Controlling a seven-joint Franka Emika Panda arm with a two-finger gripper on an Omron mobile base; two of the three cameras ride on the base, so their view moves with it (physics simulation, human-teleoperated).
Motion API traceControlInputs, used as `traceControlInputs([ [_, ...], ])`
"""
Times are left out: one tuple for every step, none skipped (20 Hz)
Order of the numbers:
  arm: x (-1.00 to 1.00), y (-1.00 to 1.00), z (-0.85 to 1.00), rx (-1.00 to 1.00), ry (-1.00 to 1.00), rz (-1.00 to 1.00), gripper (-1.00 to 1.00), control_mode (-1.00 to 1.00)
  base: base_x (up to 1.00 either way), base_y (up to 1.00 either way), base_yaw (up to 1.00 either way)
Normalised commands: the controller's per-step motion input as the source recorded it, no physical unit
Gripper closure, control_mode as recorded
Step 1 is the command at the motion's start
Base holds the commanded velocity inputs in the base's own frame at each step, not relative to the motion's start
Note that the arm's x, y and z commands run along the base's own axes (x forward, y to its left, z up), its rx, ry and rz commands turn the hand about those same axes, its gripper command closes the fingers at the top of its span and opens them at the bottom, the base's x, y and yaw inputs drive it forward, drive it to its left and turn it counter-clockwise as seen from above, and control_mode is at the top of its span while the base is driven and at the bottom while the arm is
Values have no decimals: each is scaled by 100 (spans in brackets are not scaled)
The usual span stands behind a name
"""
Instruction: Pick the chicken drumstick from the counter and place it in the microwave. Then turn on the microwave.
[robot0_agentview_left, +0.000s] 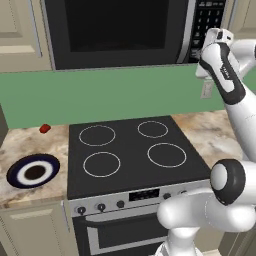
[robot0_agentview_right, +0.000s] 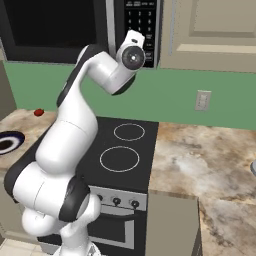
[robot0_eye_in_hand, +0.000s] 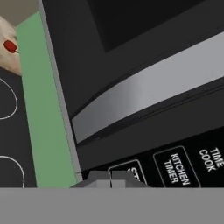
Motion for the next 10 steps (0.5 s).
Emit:
traceControlInputs([
  [30,0,-18,-5,0,-7,100,-100,0,0,0],
  [34,0,-18,-4,0,-7,100,-100,0,0,0],
  [33,0,-16,-4,0,-6,100,-100,0,0,0],
  [34,0,-15,-4,0,-6,100,-100,0,0,0],
  [36,0,-14,-3,0,-5,100,-100,0,0,0],
  [36,0,-14,-4,0,-5,100,-100,0,0,0],
  [39,0,-12,-3,0,-5,100,-100,0,0,0],
  [41,0,-11,-3,0,-5,100,-100,0,0,0],
  [41,0,-9,-3,0,-4,100,-100,0,0,0],
  [41,0,-6,-3,0,-4,100,-100,0,0,0],
])
